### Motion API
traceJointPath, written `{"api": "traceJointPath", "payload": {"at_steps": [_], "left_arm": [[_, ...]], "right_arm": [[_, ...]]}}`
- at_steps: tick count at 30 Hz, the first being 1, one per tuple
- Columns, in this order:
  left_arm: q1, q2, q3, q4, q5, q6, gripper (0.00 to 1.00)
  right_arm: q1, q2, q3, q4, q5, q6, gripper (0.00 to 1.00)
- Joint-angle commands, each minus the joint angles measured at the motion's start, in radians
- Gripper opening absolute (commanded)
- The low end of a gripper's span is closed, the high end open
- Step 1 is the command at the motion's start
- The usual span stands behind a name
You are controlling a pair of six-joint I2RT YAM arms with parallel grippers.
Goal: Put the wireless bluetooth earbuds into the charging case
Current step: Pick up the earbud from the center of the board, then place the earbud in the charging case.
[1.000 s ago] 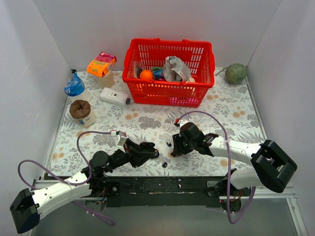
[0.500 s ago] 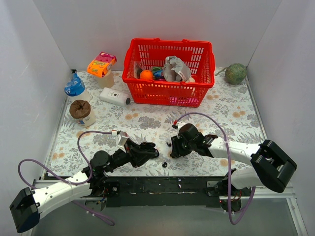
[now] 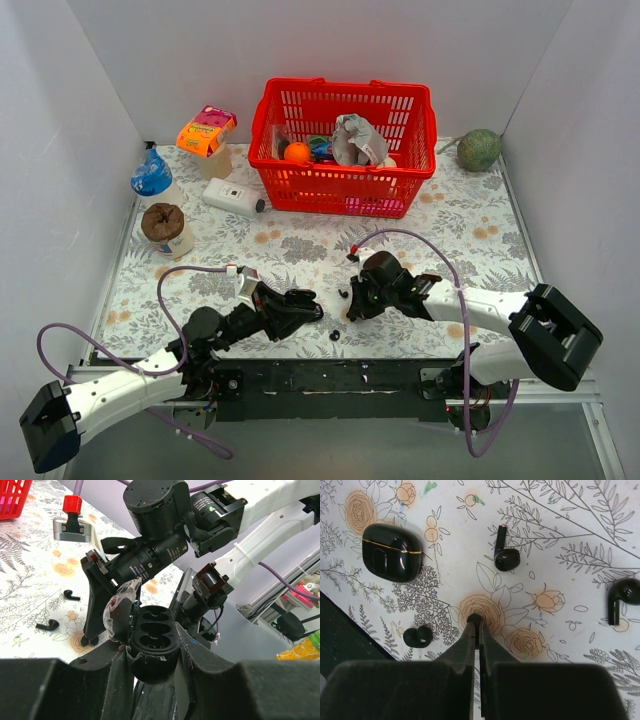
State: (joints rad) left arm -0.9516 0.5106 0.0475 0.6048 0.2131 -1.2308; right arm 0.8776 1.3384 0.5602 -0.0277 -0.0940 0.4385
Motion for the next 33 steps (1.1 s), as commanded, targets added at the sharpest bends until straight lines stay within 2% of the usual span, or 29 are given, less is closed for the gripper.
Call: {"api": "traceJointPath", "payload": {"at_steps": [1,5,11,13,17,19,24,28,33], "left_arm": [[-0.004,-0.023,-0.001,0.003,-0.003,0.01,0.0],[-0.004,-0.021,0.046,-0.007,0.008,0.043,0.0],[-0.004,0.026,0.101,0.041,0.121,0.206,0.0],[-0.003,0.042,0.117,0.064,0.15,0.249,0.0],[0.002,0.106,0.161,0.098,0.279,0.355,0.0],[0.01,0.166,0.204,0.096,0.325,0.367,0.0],[0.024,0.311,0.285,0.113,0.471,0.344,0.0],[0.025,0.413,0.321,0.19,0.529,0.289,0.0],[0.025,0.473,0.376,0.174,0.548,0.266,0.0]], "right_arm": [[0.004,-0.121,0.03,-0.085,0.037,-0.026,0.01],[0.004,-0.281,0.121,-0.202,0.027,-0.11,0.01],[0.021,-0.43,0.344,-0.446,-0.193,-0.328,0.01],[0.076,-0.473,0.388,-0.494,-0.228,-0.394,0.01],[0.207,-0.505,0.507,-0.592,-0.191,-0.434,0.01],[0.256,-0.518,0.53,-0.594,-0.205,-0.434,0.01],[0.279,-0.522,0.579,-0.555,-0.282,-0.434,0.01],[0.293,-0.498,0.598,-0.545,-0.239,-0.434,0.01],[0.316,-0.489,0.601,-0.496,-0.136,-0.434,0.01]]}}
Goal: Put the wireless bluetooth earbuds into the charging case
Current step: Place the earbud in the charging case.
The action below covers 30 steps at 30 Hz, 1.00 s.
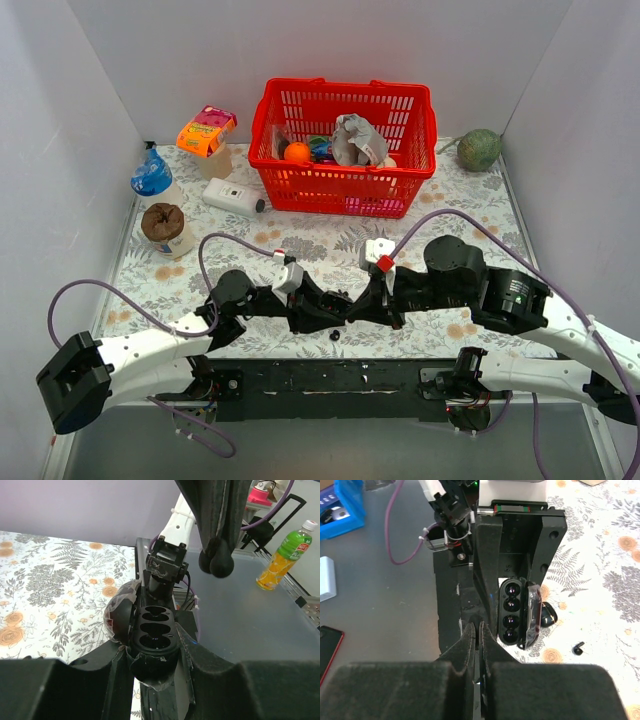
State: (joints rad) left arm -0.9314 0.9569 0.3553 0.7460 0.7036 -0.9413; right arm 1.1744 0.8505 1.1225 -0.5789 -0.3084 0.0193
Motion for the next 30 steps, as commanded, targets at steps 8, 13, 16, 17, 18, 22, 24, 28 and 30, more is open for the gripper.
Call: {"api": "traceJointPath", "payload": {"at_steps": [8,13,16,17,18,22,24,28,30], "left_arm": [[0.005,0.074,0.077,0.09,0.059,-0.076,0.0],[0.005,0.095,0.067,0.124,0.068,-0.103,0.0],[0.005,0.101,0.065,0.138,0.068,-0.117,0.0],[0.005,0.102,0.065,0.138,0.069,-0.117,0.0],[0.005,0.103,0.063,0.141,0.068,-0.12,0.0],[0.005,0.102,0.065,0.145,0.062,-0.125,0.0],[0.005,0.102,0.067,0.145,0.056,-0.125,0.0],[0.005,0.105,0.065,0.145,0.037,-0.123,0.0],[0.005,0.106,0.062,0.15,0.031,-0.128,0.0]], "right_arm": [[0.025,0.015,0.0,0.128,0.161,-0.016,0.01],[0.025,-0.002,-0.039,0.194,0.215,-0.005,0.01],[0.025,0.004,-0.061,0.22,0.216,0.002,0.01],[0.025,0.007,-0.066,0.231,0.213,0.004,0.01],[0.025,0.009,-0.072,0.235,0.206,0.008,0.01],[0.025,0.016,-0.093,0.254,0.196,0.019,0.01],[0.025,0.015,-0.102,0.26,0.193,0.024,0.01],[0.025,0.016,-0.113,0.268,0.19,0.037,0.01],[0.027,0.012,-0.124,0.274,0.196,0.042,0.01]]}}
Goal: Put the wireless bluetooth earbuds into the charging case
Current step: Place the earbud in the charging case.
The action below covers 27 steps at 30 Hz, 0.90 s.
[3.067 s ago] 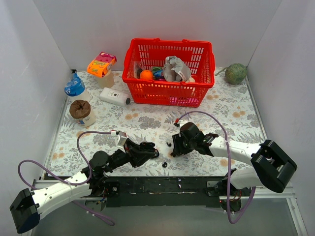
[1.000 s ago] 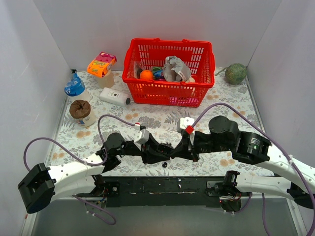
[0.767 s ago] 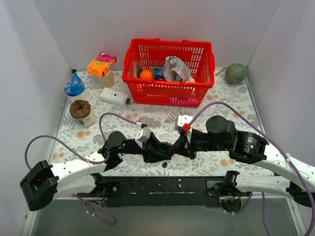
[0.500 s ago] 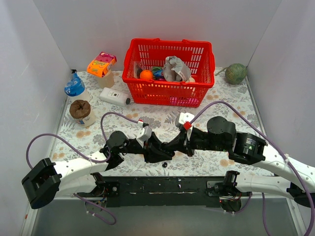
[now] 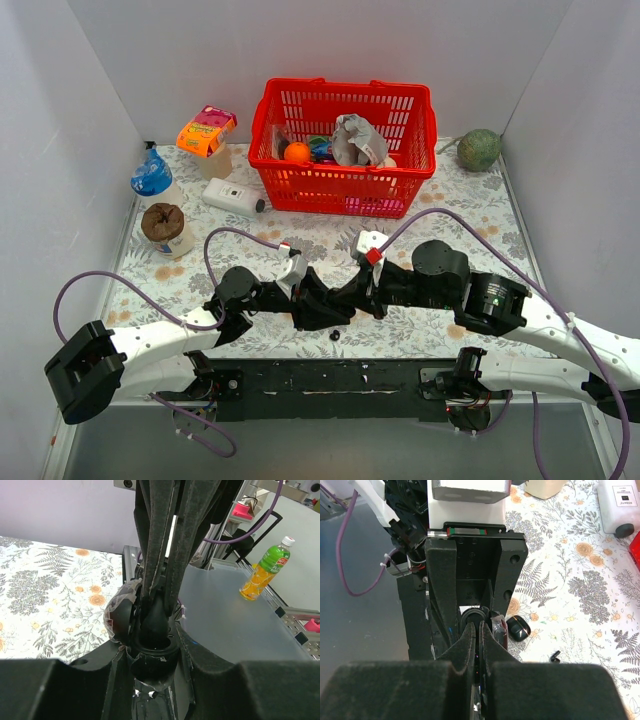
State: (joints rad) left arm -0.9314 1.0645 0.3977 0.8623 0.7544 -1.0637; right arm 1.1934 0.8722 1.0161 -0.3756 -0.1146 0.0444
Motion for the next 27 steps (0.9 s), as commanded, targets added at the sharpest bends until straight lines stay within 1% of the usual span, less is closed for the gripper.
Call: {"api": "traceJointPath", "payload": {"at_steps": [1,9,15,16,17,18,20,21,24,26,27], "left_arm": [[0.005,-0.001,0.018,0.038,-0.021,-0.008,0.0],[0.005,-0.006,0.016,0.047,-0.041,-0.009,0.0],[0.005,-0.012,0.018,0.034,-0.047,0.001,0.0],[0.005,-0.012,0.018,0.03,-0.046,0.002,0.0],[0.005,-0.014,0.015,0.032,-0.049,0.002,0.0],[0.005,-0.011,0.012,0.032,-0.049,0.001,0.0],[0.005,-0.012,0.009,0.034,-0.05,0.001,0.0],[0.005,-0.012,0.004,0.034,-0.053,0.002,0.0],[0.005,-0.014,-0.003,0.038,-0.056,0.001,0.0],[0.005,-0.017,-0.008,0.032,-0.062,0.005,0.0],[0.005,-0.02,-0.011,0.027,-0.067,0.014,0.0]], "right_arm": [[0.008,-0.012,-0.02,0.078,0.004,0.018,0.01],[0.012,-0.001,-0.03,0.081,0.013,0.029,0.01],[0.015,0.008,-0.016,0.038,0.016,0.034,0.01],[0.017,0.005,-0.014,0.037,0.024,0.047,0.13],[0.015,0.002,-0.013,0.038,0.032,0.054,0.19],[0.017,-0.002,-0.01,0.047,0.05,0.063,0.3],[0.015,-0.022,0.016,0.055,0.067,0.089,0.38],[0.015,-0.032,0.03,0.055,0.085,0.098,0.45],[0.015,-0.058,0.099,0.058,0.107,0.117,0.53],[0.015,-0.078,0.139,0.064,0.11,0.129,0.56],[0.015,-0.099,0.174,0.061,0.171,0.13,0.57]]}}
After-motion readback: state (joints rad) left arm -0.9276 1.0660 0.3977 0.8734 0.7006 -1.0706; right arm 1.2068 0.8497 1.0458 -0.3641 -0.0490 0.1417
